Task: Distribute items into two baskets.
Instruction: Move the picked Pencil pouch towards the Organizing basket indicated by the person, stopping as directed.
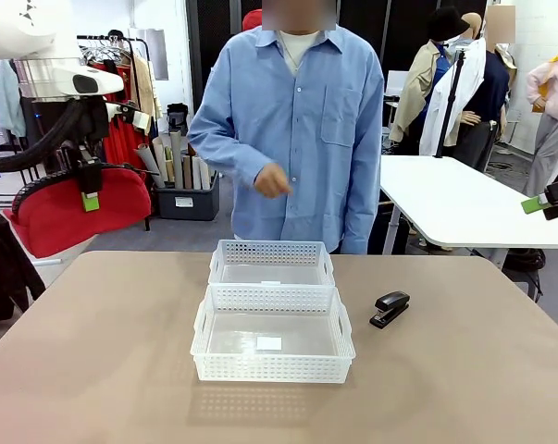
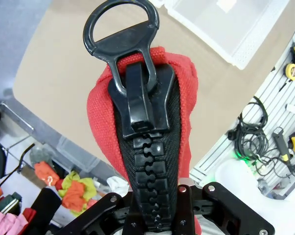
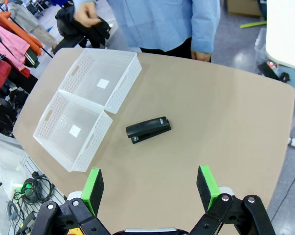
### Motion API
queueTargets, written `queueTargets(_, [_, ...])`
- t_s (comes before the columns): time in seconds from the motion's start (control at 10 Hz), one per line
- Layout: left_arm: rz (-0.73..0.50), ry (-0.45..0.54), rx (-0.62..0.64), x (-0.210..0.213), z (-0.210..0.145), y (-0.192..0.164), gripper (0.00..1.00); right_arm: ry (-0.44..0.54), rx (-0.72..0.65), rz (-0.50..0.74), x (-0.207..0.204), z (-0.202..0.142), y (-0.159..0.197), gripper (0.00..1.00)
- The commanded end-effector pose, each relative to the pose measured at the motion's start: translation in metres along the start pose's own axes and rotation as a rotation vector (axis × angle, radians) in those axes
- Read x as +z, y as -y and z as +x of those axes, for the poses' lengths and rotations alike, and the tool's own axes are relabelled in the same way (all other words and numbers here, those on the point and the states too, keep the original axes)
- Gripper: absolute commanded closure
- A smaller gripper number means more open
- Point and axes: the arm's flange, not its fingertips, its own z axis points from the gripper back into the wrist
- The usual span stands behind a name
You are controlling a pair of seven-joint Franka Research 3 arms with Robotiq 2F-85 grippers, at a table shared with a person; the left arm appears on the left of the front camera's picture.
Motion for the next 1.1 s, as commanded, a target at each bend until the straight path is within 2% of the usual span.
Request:
queueTargets(0.0, [0.011, -0.002, 0.010, 0.0028, -0.0004, -0.0003, 1.00, 0.012, 0.003, 0.009, -0.0004, 0.0014, -0.0006, 0.00])
queueTargets(1.0, [0.011, -0.002, 0.010, 0.0028, -0.0004, -0.0003, 1.00, 0.012, 0.003, 0.009, -0.0004, 0.0014, -0.0006, 0.00])
